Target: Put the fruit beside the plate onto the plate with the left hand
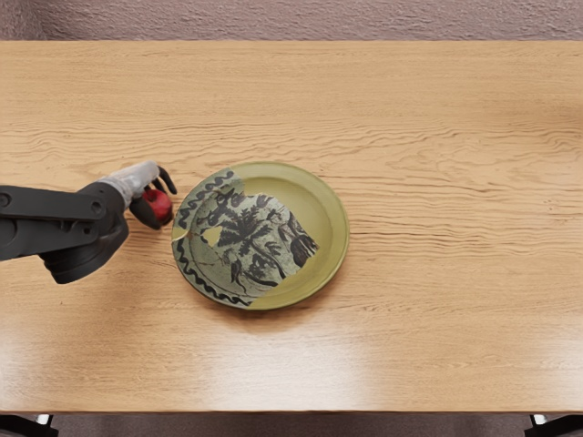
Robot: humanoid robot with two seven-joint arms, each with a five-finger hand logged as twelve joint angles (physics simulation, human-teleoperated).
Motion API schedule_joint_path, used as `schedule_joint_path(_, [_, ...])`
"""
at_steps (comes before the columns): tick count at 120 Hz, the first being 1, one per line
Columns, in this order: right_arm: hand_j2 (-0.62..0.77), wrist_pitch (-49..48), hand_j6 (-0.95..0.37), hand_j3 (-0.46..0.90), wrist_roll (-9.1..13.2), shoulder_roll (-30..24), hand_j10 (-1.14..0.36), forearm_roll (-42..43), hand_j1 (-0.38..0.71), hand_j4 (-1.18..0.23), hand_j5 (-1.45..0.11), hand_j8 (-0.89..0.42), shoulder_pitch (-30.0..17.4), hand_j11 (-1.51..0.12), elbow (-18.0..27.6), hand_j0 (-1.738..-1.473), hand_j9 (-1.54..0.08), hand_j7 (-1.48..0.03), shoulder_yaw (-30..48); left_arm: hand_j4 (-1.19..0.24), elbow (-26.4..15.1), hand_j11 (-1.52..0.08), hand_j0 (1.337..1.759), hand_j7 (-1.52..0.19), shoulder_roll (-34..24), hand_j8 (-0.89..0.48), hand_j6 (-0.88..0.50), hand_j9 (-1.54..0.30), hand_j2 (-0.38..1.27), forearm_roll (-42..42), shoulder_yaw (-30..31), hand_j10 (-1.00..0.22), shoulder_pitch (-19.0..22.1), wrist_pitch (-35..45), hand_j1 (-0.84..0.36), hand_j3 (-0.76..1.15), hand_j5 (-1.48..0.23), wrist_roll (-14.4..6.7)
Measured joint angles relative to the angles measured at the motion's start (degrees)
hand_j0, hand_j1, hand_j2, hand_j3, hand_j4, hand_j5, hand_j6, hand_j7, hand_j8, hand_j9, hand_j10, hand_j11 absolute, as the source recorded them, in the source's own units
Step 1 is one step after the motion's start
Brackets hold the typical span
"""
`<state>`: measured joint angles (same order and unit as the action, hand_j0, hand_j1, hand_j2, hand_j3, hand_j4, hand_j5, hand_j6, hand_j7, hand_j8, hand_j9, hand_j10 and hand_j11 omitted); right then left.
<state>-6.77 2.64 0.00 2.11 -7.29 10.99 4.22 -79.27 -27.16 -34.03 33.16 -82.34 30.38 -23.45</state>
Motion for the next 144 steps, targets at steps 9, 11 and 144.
schedule_joint_path(9, [0.00,0.00,-0.02,0.00,0.00,0.00,-0.02,0.00,-0.33,-0.02,-0.02,-0.02,-0.01,-0.02,0.00,-1.658,-0.02,-0.02,0.00,-0.55,0.43,-0.71,1.655,-0.70,0.37,-0.42,-0.46,-0.71,0.09,-0.08,-0.03,-0.53,0.16,0.09,-0.23,0.00,-0.68,-0.01])
schedule_joint_path(11, [0.00,0.00,-0.02,0.00,0.00,0.00,-0.02,0.00,-0.33,-0.02,-0.02,-0.02,-0.01,-0.02,0.00,-1.658,-0.02,-0.02,0.00,-0.55,0.52,-0.71,1.655,-0.70,0.42,-0.42,-0.46,-0.71,0.10,-0.04,-0.03,-0.54,0.16,0.11,-0.23,0.00,-0.68,-0.01])
schedule_joint_path(144, [0.00,0.00,-0.02,0.00,0.00,0.00,-0.01,0.00,-0.33,-0.02,-0.02,-0.01,0.00,-0.02,-0.01,-1.658,-0.02,-0.02,0.00,-0.57,0.90,-1.17,1.648,-1.18,-20.85,-0.21,-0.17,-1.18,0.54,4.39,-16.43,-0.56,-1.13,-33.61,-0.41,0.00,-1.26,1.29])
